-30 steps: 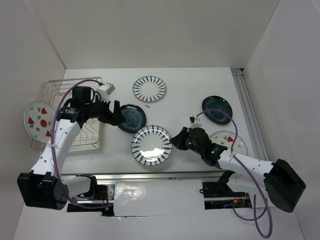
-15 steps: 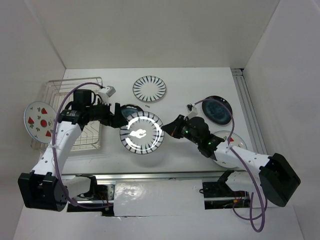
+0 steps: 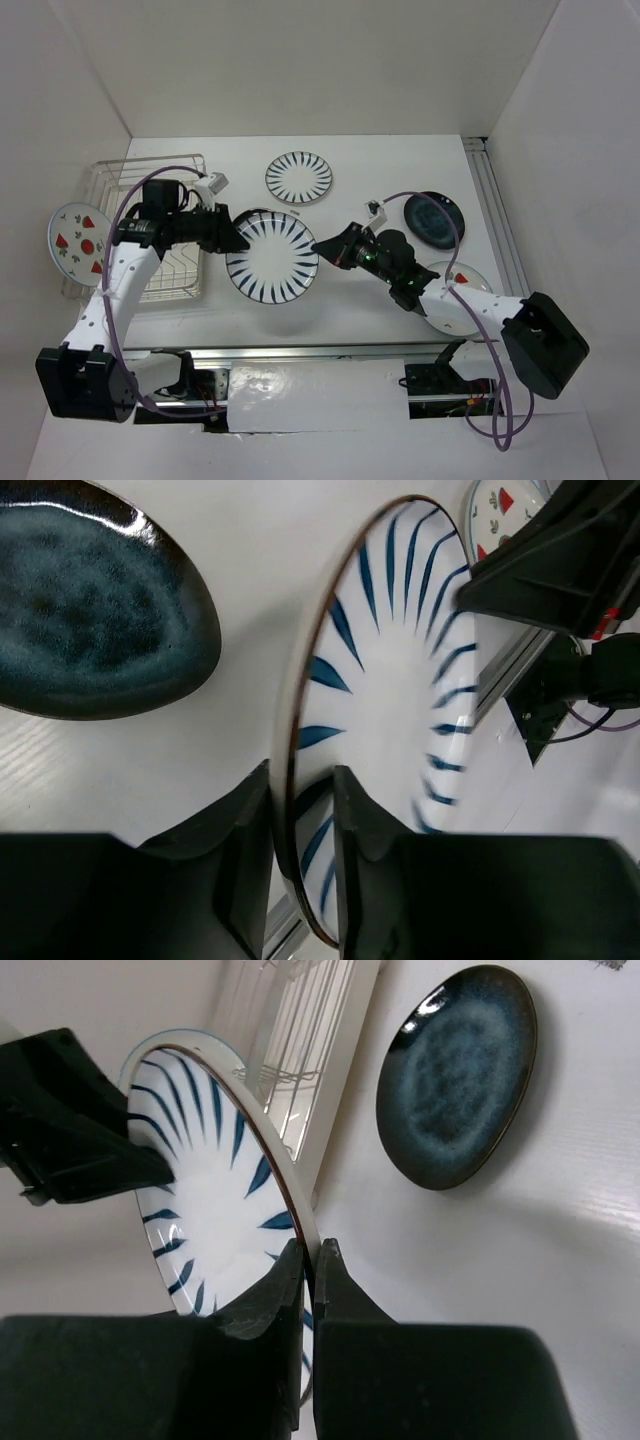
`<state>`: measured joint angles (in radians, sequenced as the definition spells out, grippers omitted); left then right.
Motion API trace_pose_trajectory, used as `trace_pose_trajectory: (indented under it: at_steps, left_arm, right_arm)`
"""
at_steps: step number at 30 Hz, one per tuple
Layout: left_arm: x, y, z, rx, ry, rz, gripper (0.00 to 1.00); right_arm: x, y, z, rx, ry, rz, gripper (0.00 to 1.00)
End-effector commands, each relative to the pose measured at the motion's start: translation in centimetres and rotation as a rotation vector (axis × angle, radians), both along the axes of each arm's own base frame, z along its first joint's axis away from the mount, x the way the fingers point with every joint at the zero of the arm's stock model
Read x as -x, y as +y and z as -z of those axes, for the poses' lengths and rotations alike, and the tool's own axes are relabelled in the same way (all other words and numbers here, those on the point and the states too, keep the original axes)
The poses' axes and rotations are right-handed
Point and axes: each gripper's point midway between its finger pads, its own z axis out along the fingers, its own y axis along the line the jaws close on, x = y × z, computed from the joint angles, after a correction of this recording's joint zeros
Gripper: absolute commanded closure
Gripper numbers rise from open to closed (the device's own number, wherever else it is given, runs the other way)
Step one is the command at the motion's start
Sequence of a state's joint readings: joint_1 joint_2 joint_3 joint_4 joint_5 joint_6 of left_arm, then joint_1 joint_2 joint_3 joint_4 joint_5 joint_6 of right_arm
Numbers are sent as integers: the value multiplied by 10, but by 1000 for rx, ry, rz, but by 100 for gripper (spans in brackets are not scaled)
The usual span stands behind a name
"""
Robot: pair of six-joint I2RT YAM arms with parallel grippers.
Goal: Load the plates into the dish rack
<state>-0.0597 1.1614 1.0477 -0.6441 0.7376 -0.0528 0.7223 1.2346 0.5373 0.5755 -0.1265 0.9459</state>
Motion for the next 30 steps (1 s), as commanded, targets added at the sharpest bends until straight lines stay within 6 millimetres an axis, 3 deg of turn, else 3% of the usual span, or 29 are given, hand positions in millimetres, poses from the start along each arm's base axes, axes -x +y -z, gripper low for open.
trace_pose_trajectory:
  at_steps: [1,6,7,12,15,16,19,20,24,28,29,30]
  left_arm:
    - [2,-5,-25,28,-74,45,69]
    - [4,-6,-31,32,-93,57,100]
    - [5,-6,-34,32,-94,57,100]
    - [-3,6,-48,42,-123,16,100]
    - [-10,22,-58,27,-133,-47,100]
    - [-13,25,-61,21,-140,-50,100]
    - [-19,38,-67,-22,-174,-73,100]
    - [-20,45,-65,-32,-163,-103,100]
    - [-25,64,-86,-45,-225,-140,100]
    - [-32,87,-109,-58,-255,-191,100]
    - [-34,94,-127,-60,-292,-209,100]
    - [-34,109,-131,-66,-288,-251,100]
  right_arm:
    - [-1,14,-120,-286,-237,-31,100]
    - [-5,17,-121,-263,-252,-16,100]
    - [-6,17,-126,-262,-271,-15,100]
    - [-11,19,-109,-191,-248,-5,99]
    - [-14,19,-95,-137,-228,4,86]
    - [-14,19,-92,-130,-220,4,77]
    - [-9,21,-91,-117,-236,-30,57]
    - [-8,23,-95,-112,-248,-41,41]
    - [-8,26,-100,-74,-262,-65,22]
    - [-6,26,-99,-46,-259,-76,15]
    - [-6,26,-98,-40,-266,-76,15]
    - [-6,23,-95,-32,-258,-66,13]
